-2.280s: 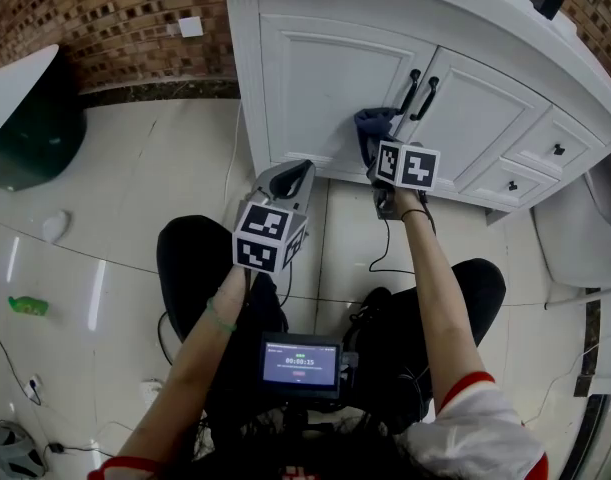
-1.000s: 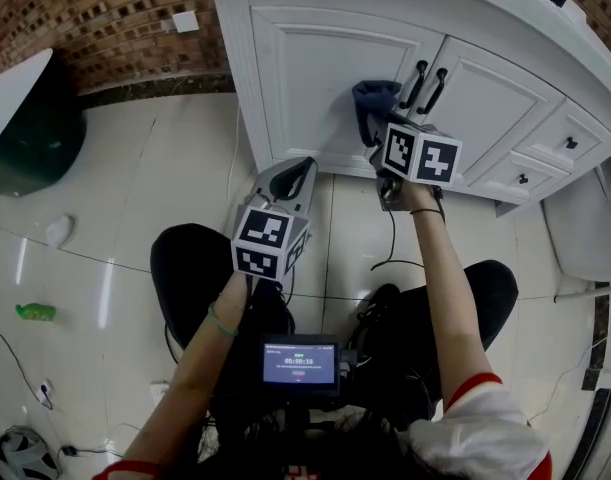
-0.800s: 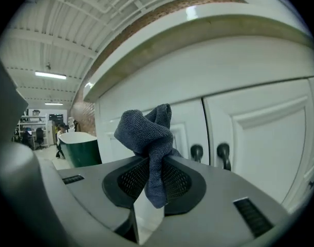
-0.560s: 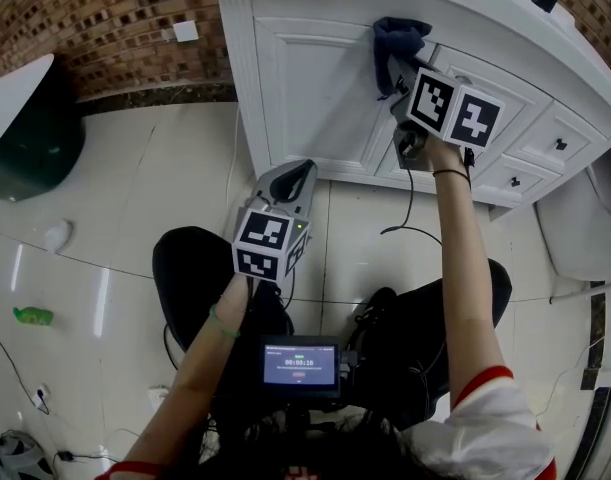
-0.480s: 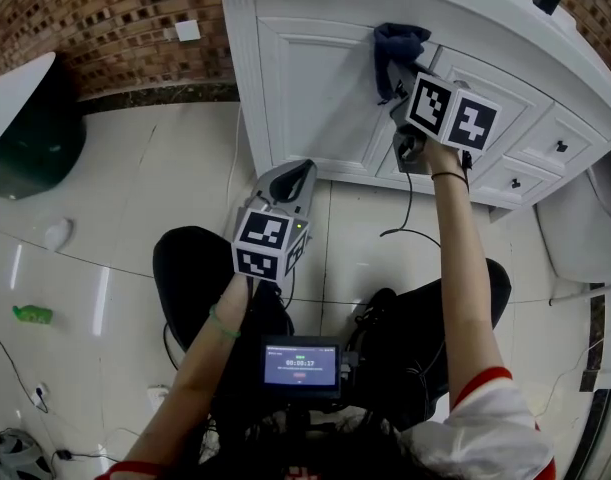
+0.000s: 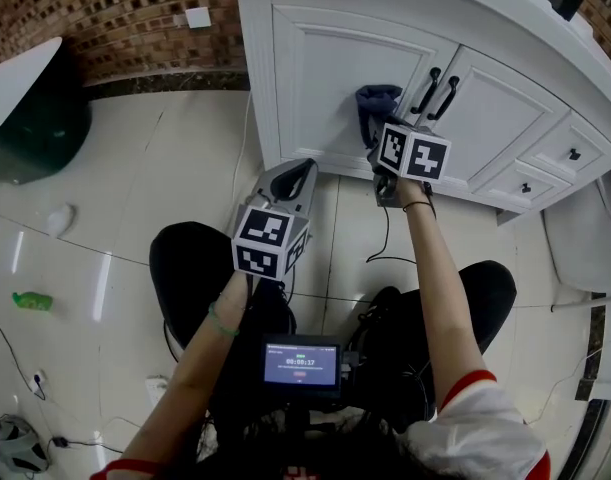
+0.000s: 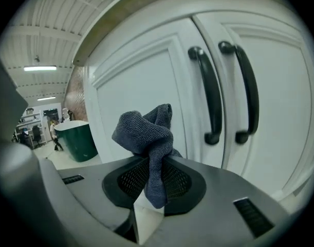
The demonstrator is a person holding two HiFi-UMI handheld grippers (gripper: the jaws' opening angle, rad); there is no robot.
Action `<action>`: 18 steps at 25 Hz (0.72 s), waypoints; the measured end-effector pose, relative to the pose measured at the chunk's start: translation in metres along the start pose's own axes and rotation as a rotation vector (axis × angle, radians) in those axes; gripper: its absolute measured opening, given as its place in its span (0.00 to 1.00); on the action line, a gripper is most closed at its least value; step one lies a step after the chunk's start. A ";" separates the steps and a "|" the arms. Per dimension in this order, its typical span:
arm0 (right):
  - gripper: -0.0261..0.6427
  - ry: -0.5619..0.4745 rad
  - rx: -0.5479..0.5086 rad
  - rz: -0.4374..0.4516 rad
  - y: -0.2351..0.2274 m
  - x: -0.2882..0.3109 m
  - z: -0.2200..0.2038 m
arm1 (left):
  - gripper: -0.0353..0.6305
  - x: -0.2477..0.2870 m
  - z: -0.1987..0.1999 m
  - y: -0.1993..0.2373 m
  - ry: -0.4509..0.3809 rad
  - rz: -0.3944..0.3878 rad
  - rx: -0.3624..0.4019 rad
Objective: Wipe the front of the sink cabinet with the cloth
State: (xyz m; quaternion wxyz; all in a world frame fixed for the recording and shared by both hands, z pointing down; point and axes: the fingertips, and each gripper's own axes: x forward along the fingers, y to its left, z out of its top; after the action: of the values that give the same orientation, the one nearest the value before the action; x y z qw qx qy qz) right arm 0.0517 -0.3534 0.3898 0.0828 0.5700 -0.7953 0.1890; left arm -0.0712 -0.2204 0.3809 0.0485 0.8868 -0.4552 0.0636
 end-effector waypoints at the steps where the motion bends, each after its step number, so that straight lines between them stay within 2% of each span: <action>1: 0.14 0.026 0.006 -0.003 -0.001 0.006 -0.015 | 0.08 0.001 -0.002 0.001 0.005 0.002 -0.001; 10: 0.14 0.259 0.049 -0.052 -0.024 0.049 -0.138 | 0.08 0.015 -0.036 0.012 0.062 0.016 -0.032; 15: 0.14 0.368 0.039 -0.105 -0.046 0.065 -0.190 | 0.08 0.022 -0.044 0.013 0.072 0.008 -0.030; 18: 0.15 0.415 0.030 -0.124 -0.054 0.068 -0.207 | 0.08 0.024 -0.045 0.019 0.069 0.018 -0.045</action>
State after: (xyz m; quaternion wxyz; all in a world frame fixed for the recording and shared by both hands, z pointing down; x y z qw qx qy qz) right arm 0.0620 -0.3460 0.6137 0.2477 0.5681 -0.7216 0.3085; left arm -0.0755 -0.2444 0.4300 0.0838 0.8785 -0.4626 0.0845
